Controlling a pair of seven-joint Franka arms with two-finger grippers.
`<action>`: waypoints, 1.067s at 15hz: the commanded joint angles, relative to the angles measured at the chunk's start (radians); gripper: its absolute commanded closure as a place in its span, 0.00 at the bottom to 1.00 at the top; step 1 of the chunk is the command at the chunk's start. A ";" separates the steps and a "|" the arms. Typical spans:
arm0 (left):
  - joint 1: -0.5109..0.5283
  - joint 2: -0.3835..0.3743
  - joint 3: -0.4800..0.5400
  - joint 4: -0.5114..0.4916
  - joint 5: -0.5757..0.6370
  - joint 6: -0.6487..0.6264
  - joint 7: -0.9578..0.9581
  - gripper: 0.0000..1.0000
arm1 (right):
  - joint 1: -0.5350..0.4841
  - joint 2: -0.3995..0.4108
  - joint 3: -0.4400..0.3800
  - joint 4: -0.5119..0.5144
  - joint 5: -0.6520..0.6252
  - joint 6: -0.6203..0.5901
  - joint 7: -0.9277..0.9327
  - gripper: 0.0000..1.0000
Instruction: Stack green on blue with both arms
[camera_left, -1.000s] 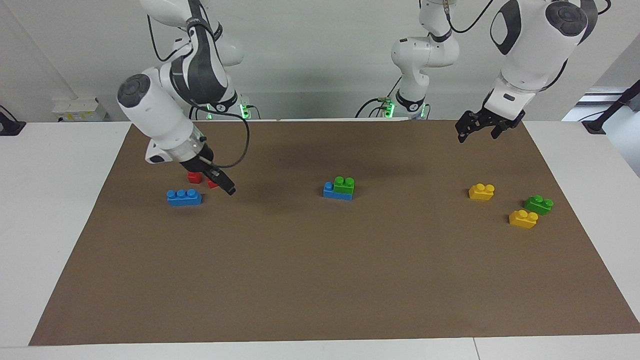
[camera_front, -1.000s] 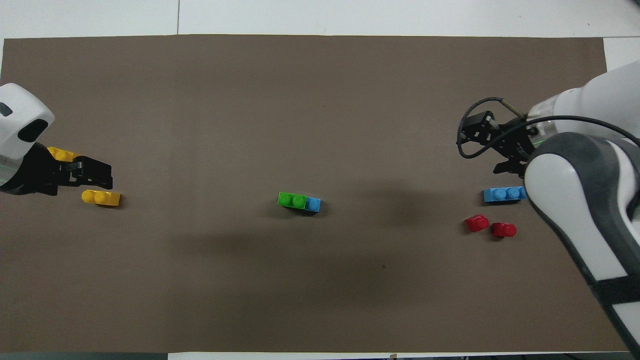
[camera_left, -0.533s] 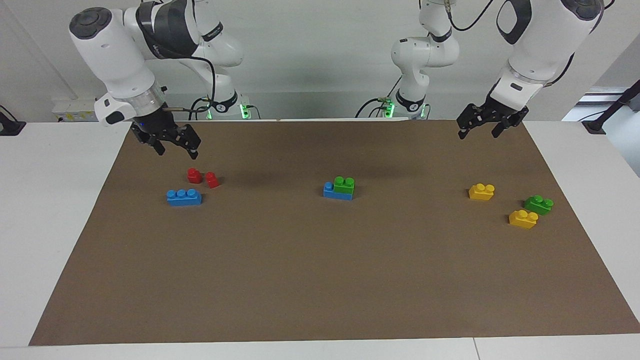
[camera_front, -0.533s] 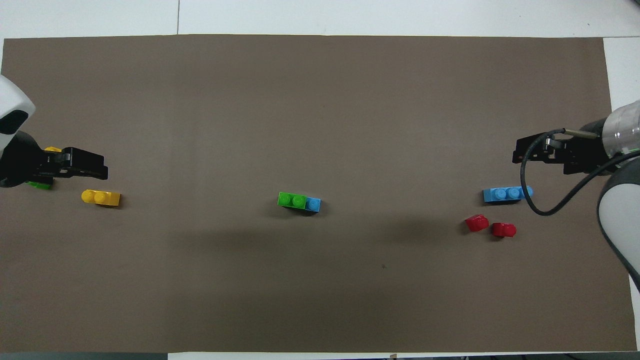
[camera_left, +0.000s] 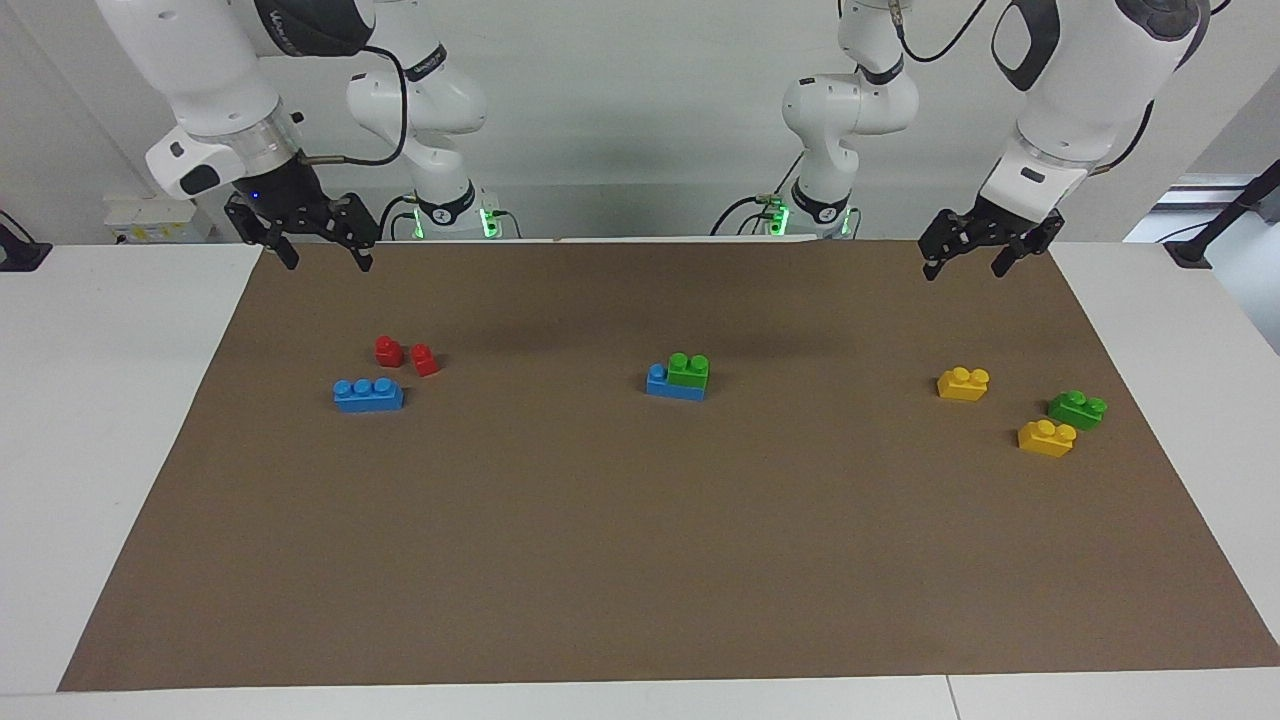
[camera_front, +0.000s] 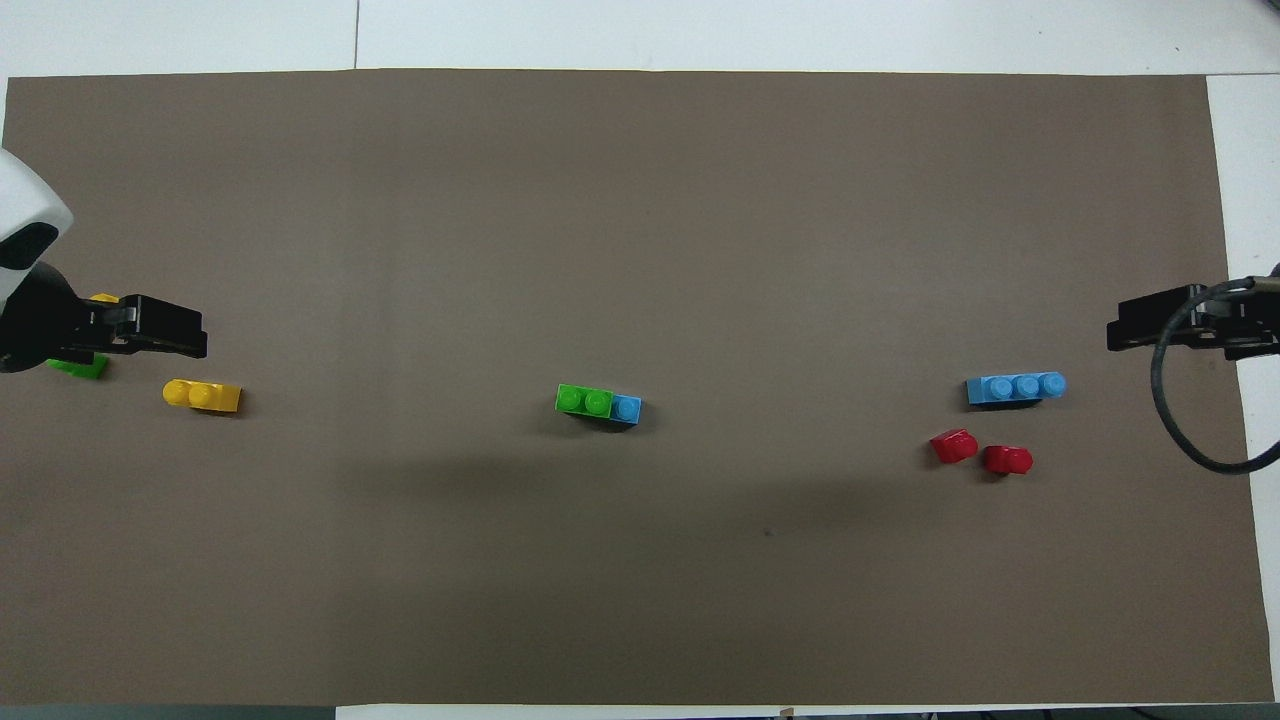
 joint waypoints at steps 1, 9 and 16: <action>0.004 -0.006 -0.006 0.004 0.019 0.007 0.015 0.00 | -0.019 0.010 0.011 0.022 -0.019 -0.031 -0.028 0.00; 0.007 -0.009 -0.004 -0.002 0.018 0.004 0.012 0.00 | -0.015 0.007 0.014 0.020 -0.076 -0.055 -0.023 0.00; 0.004 -0.009 -0.004 -0.001 0.018 0.004 0.012 0.00 | -0.010 0.007 0.017 0.020 -0.090 -0.051 -0.025 0.00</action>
